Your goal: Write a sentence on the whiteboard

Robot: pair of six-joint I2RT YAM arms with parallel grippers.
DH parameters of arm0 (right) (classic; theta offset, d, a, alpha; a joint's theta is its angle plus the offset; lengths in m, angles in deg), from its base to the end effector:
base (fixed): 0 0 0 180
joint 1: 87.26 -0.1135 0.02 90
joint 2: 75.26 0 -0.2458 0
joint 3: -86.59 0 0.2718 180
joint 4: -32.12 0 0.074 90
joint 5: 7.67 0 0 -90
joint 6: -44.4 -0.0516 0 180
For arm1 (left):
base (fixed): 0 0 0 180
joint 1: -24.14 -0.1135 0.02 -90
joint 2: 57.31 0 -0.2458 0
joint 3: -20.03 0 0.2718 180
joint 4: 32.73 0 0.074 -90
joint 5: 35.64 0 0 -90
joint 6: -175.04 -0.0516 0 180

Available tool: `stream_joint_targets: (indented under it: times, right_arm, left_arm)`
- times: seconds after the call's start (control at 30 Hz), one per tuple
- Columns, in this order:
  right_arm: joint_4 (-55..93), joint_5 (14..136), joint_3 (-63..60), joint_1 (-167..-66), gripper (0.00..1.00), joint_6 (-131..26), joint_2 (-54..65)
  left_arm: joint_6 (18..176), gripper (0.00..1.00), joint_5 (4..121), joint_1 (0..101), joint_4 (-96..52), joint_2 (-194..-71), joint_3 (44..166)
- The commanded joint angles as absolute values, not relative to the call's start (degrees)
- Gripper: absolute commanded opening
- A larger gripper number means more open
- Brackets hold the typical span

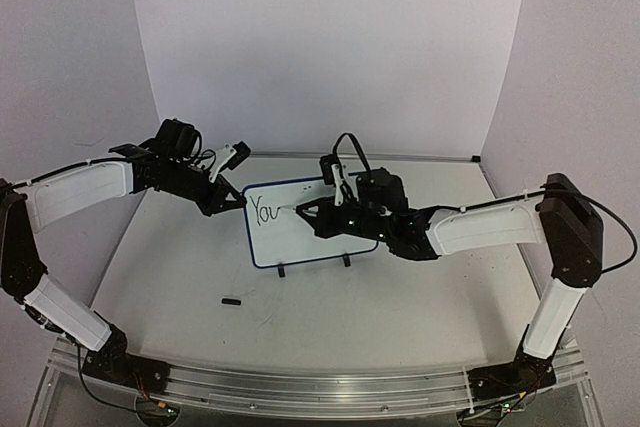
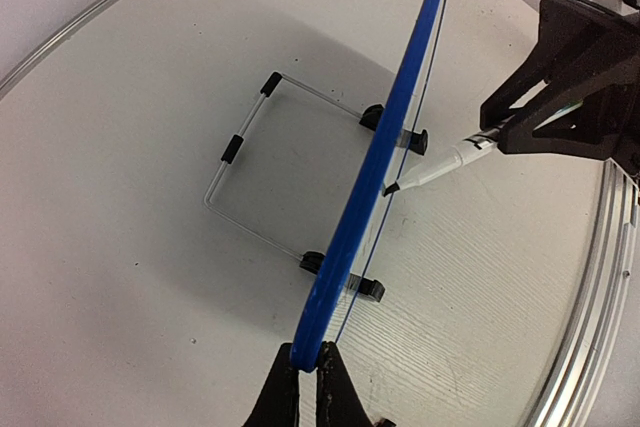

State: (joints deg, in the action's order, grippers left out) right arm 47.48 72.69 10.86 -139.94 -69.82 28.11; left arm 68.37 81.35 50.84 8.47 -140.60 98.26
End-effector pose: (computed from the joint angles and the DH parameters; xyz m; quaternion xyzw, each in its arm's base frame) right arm 0.2597 0.3549 0.2000 -0.2418 0.7392 0.4400 0.4489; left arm 0.2977 -0.1759 0.2470 0.4142 0.8064 -0.2474 0.3419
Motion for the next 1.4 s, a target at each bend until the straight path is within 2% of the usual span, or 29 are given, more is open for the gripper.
stream_joint_targets:
  times: [0.0, 0.53, 1.1, 1.37]
  right_arm:
    - [48.3, 75.0, 10.7, -139.2, 0.0, -70.0, 28.1]
    - [48.3, 74.3, 12.4, -139.3, 0.0, -71.3, 30.4]
    - [51.2, 71.4, 15.0, -139.4, 0.0, -70.7, 22.4]
    - [51.6, 73.5, 13.5, -139.4, 0.0, -70.1, 22.8]
  left_arm:
    - [66.1, 0.0, 78.6, 50.9, 9.0, -140.4, 98.1]
    - [66.0, 0.0, 78.5, 50.9, 9.1, -140.5, 98.1]
    - [66.0, 0.0, 78.5, 50.9, 9.1, -140.4, 98.1]
    - [66.0, 0.0, 78.5, 51.0, 9.2, -140.4, 98.0]
